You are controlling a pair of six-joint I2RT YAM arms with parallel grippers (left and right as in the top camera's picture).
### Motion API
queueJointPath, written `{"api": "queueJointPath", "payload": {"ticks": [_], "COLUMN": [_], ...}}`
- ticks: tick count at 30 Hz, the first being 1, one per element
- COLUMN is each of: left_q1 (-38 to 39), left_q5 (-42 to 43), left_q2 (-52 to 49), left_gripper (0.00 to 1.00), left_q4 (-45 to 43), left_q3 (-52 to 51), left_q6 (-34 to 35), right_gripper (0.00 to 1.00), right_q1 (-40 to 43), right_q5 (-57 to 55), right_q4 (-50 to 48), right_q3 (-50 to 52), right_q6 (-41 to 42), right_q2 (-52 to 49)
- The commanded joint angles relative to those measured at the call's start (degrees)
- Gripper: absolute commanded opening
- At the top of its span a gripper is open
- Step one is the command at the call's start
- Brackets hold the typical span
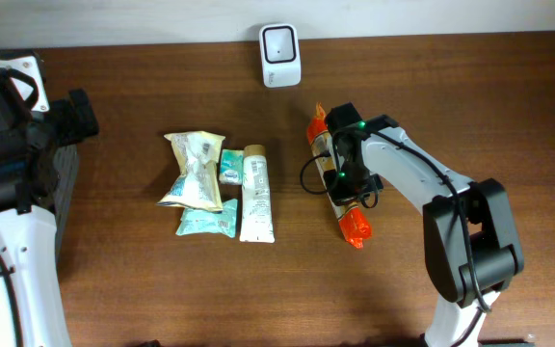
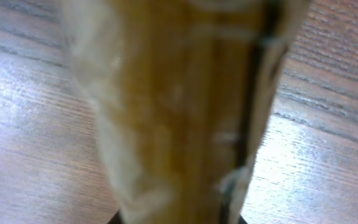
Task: Scan the item barcode
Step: 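Raise the spaghetti pack with the right gripper up to the white scanner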
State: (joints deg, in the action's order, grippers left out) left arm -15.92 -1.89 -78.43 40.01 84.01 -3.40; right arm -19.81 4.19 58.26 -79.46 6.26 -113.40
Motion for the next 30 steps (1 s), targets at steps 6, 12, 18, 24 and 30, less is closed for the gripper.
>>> {"api": "queueJointPath", "payload": {"ticks": [6, 12, 18, 24, 30], "left_q1": [-0.11, -0.11, -0.11, -0.11, -0.11], "left_q5": [0.63, 0.63, 0.63, 0.63, 0.63], "left_q2": [0.83, 0.83, 0.83, 0.83, 0.83], "left_gripper": [0.99, 0.99, 0.99, 0.99, 0.99], "left_q4": [-0.07, -0.07, -0.04, -0.04, -0.07], "left_q3": [0.46, 0.46, 0.46, 0.46, 0.46], "left_q6": [0.57, 0.57, 0.57, 0.57, 0.57], "right_gripper": [0.04, 0.04, 0.04, 0.04, 0.04], "right_q1": [0.48, 4.13, 7.96, 7.96, 7.76], "right_q5": [9.86, 24.83, 33.88, 34.51, 27.36], "right_q4": [-1.51, -1.11, 2.19, 2.45, 6.58], "right_q3": [-0.72, -1.57, -1.55, -1.55, -10.25], "right_q6": [-4.15, -8.96, -15.15, -15.91, -9.79], "right_q2": [4.24, 20.28, 25.14, 25.14, 23.89]}}
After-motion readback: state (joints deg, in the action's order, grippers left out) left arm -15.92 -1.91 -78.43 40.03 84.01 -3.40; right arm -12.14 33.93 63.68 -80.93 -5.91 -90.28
